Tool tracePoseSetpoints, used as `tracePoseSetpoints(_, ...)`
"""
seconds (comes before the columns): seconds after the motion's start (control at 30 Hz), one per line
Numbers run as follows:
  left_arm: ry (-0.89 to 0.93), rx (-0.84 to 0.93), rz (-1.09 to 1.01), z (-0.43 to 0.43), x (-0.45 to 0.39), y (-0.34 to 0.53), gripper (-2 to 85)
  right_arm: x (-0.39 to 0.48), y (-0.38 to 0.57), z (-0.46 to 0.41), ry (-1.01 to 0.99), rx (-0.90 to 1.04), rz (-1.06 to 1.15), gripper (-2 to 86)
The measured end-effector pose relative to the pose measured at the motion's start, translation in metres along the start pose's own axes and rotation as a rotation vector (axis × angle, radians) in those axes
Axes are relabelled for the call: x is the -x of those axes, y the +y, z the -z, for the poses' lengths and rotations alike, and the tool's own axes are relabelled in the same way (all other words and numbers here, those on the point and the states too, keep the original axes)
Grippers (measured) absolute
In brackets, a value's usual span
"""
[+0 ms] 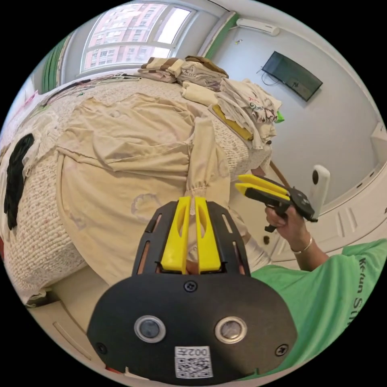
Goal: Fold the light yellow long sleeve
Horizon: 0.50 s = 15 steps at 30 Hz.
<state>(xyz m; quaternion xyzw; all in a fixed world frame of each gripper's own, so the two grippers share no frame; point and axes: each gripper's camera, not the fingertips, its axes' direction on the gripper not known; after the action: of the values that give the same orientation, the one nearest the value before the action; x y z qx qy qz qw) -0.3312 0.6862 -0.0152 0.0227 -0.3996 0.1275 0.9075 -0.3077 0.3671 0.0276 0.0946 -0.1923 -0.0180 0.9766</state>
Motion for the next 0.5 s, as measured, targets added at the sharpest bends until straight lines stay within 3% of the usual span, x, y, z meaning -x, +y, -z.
tracePoseSetpoints(0.33, -0.028, 0.038, -0.046, -0.025, -0.025, 0.041, -1.6, -0.042, -0.007, -0.085, -0.097, 0.188, -0.083, 6.6)
tracePoseSetpoints(0.5, -0.056, 0.009, -0.034, -0.023, -0.026, 0.059, -1.5, -0.047, 0.007, -0.04, -0.102, 0.054, -0.074, 1.0)
